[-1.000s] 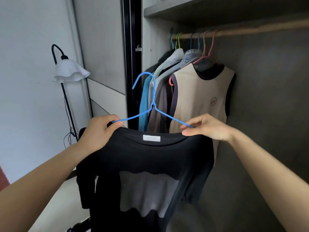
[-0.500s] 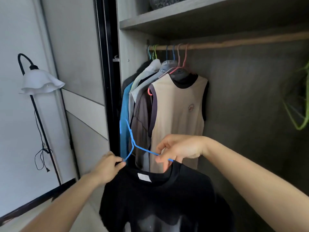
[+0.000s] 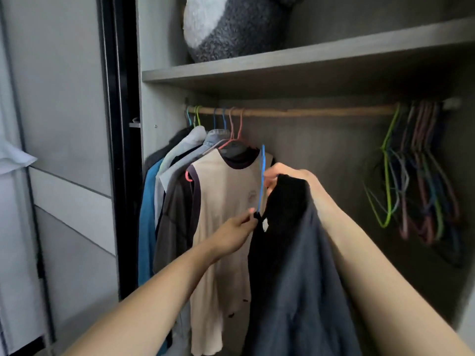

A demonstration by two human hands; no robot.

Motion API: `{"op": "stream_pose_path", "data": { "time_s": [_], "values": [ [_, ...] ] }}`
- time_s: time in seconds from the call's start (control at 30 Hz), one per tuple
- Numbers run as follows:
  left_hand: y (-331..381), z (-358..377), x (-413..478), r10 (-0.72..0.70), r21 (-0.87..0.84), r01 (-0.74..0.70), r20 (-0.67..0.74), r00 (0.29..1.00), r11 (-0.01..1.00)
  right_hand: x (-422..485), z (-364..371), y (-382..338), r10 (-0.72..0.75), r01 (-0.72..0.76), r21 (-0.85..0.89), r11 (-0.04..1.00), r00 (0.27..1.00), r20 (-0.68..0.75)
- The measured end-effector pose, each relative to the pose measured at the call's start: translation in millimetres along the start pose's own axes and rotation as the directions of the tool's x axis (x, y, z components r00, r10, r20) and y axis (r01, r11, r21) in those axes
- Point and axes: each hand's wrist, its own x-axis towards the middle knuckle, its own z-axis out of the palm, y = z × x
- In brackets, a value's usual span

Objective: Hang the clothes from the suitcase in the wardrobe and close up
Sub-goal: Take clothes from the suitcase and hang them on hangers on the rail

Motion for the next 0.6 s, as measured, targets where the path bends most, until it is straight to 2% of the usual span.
{"op": "stream_pose_path", "data": {
  "time_s": [0.07, 0.13, 0.2, 0.3, 0.4, 0.47, 0.6],
  "values": [
    [15.6, -1.1, 5.3, 0.082, -0.07, -0.08, 0.015, 0.997, 0.994, 6.4, -1.1, 3.6, -0.133, 0.129, -0.092, 0.987, 0.99, -0.038],
    [28.6, -6.4, 12.9, 0.095, -0.13, -0.089, 0.041, 0.995, 0.988, 17.8, 2.1, 9.0, -0.202, 0.189, -0.143, 0.972, 0.976, -0.086],
    [37.9, -12.9, 25.2, 0.136, -0.081, -0.137, -0.012, 0.991, 0.987, 32.7, 5.0, 15.0, -0.261, 0.228, -0.211, 0.951, 0.955, -0.144],
    [48.9, -30.8, 44.8, 0.119, -0.083, -0.128, -0.11, 0.987, 0.988, 56.8, 10.5, 22.8, -0.362, 0.309, -0.262, 0.914, 0.913, -0.189],
    [54.2, -49.2, 50.5, 0.05, -0.205, -0.101, -0.243, 0.969, 0.973, 87.6, 16.4, 23.3, -0.452, 0.386, -0.288, 0.876, 0.865, -0.216],
    [54.7, -59.2, 54.0, 0.041, -0.238, -0.114, -0.291, 0.956, 0.964, 113.8, 19.5, 19.2, -0.485, 0.394, -0.346, 0.852, 0.842, -0.235],
    [54.0, -68.6, 54.2, 0.015, -0.292, -0.084, -0.233, 0.972, 0.953, 163.8, 23.8, 12.9, -0.488, 0.333, -0.467, 0.819, 0.832, -0.262]
  ]
}}
